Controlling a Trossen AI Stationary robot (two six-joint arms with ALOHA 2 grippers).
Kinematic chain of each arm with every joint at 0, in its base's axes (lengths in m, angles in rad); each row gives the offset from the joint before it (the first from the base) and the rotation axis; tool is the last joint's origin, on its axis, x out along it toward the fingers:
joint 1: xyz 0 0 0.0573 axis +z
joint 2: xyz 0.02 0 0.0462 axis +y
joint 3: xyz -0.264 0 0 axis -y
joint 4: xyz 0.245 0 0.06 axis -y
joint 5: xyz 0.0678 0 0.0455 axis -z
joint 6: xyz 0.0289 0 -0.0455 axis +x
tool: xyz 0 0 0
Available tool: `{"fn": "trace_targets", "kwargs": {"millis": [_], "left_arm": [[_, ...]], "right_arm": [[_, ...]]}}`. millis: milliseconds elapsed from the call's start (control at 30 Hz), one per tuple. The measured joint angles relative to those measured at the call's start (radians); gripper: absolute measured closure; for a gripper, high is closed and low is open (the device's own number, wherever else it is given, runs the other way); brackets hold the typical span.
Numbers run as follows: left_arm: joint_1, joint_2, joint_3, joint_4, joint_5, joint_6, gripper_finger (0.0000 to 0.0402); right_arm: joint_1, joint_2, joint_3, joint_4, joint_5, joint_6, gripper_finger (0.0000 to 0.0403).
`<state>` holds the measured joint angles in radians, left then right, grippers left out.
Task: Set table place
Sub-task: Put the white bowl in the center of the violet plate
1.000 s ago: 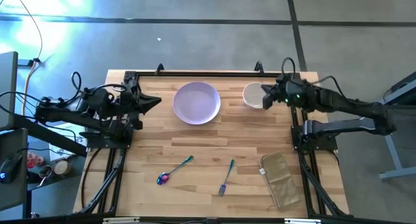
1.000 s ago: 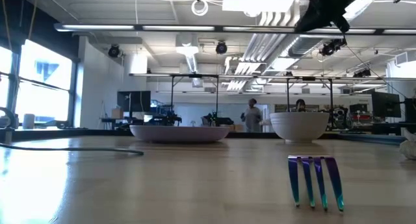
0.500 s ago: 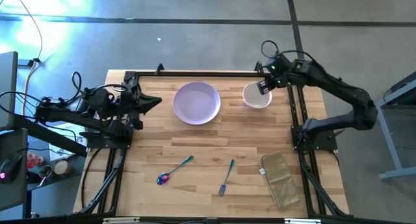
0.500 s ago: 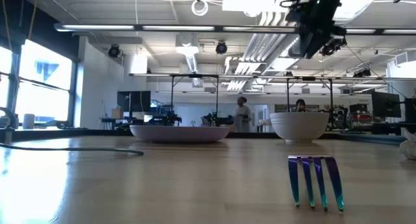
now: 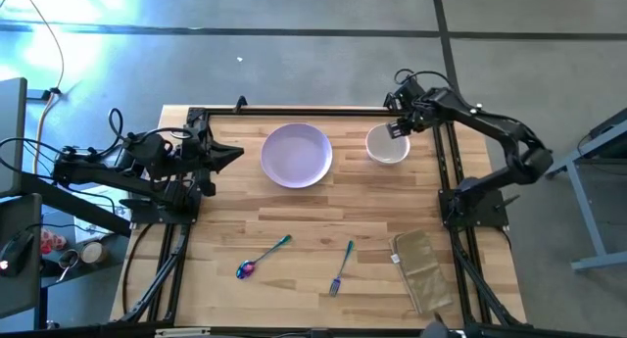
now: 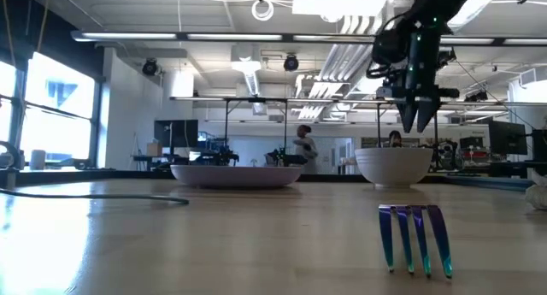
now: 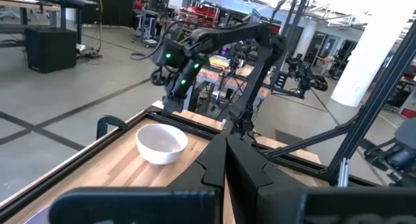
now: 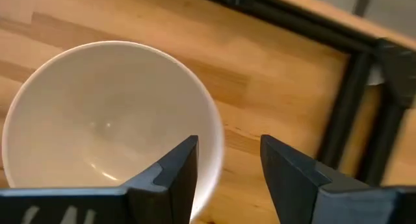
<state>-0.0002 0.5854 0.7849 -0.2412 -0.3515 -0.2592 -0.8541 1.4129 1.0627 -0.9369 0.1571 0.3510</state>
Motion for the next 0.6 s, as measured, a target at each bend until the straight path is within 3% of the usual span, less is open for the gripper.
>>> {"fn": "trace_targets", "kwargs": {"millis": [600], "left_arm": [[0.000, 0.000, 0.000, -0.001, -0.001, 0.000, 0.0401]], "right_arm": [[-0.034, 0.036, -0.186, 0.154, -0.072, -0.017, 0.0259]]}}
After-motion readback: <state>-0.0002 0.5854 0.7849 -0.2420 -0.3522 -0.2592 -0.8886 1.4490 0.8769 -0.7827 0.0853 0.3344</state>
